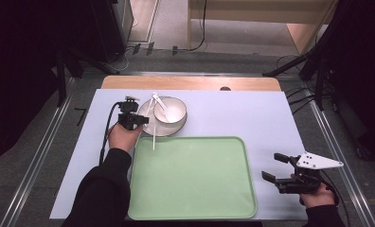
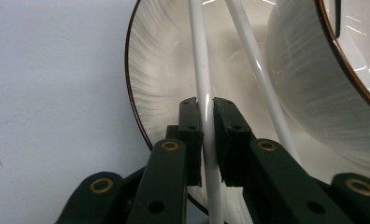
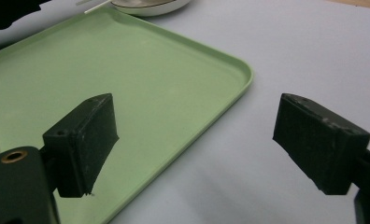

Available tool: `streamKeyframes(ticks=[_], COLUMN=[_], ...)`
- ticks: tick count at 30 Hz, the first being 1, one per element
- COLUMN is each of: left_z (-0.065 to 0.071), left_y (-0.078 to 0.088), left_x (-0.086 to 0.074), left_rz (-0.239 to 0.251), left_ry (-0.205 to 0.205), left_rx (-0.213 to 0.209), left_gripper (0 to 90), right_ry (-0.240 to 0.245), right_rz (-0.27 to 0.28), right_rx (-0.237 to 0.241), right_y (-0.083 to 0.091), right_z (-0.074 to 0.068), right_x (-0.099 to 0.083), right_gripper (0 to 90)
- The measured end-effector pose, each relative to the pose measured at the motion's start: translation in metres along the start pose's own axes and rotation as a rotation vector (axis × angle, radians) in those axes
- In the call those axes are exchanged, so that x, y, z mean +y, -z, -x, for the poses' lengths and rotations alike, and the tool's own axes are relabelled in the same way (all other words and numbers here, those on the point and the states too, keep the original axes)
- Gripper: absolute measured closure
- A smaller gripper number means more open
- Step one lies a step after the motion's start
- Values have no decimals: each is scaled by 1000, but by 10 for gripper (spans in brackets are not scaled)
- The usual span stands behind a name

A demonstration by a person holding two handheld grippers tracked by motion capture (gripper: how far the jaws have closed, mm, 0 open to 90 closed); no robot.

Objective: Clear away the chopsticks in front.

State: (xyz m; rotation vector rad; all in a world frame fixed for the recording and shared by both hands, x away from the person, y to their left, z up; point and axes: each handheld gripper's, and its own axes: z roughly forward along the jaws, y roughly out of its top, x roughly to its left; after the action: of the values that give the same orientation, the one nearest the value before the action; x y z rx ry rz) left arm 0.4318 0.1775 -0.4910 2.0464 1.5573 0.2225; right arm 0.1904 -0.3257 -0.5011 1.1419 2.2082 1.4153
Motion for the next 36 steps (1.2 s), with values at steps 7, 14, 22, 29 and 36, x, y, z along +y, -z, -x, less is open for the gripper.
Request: streamKeyframes(ticks=[7,14,22,29,36], left_z=[-3,-7,-9,7,27], left_y=[0,6,38,80,119], left_x=[1,1,-10,-43,-88], left_rz=[-1,-4,44,66,103], left_ry=[30,51,70,47,36], left_rx=[-13,-20,-37,-39,-77], left_gripper=[848,854,855,855,855], right_ry=[3,6,14,24,48], right_rz=[9,12,10,11,6], right_rx=[12,16,21,41,77], right_y=[0,0,-2,-9,-22], right_z=[0,-1,-1,1,0], right_x=[0,1,3,7,16], right_gripper=[141,141,141,141,141])
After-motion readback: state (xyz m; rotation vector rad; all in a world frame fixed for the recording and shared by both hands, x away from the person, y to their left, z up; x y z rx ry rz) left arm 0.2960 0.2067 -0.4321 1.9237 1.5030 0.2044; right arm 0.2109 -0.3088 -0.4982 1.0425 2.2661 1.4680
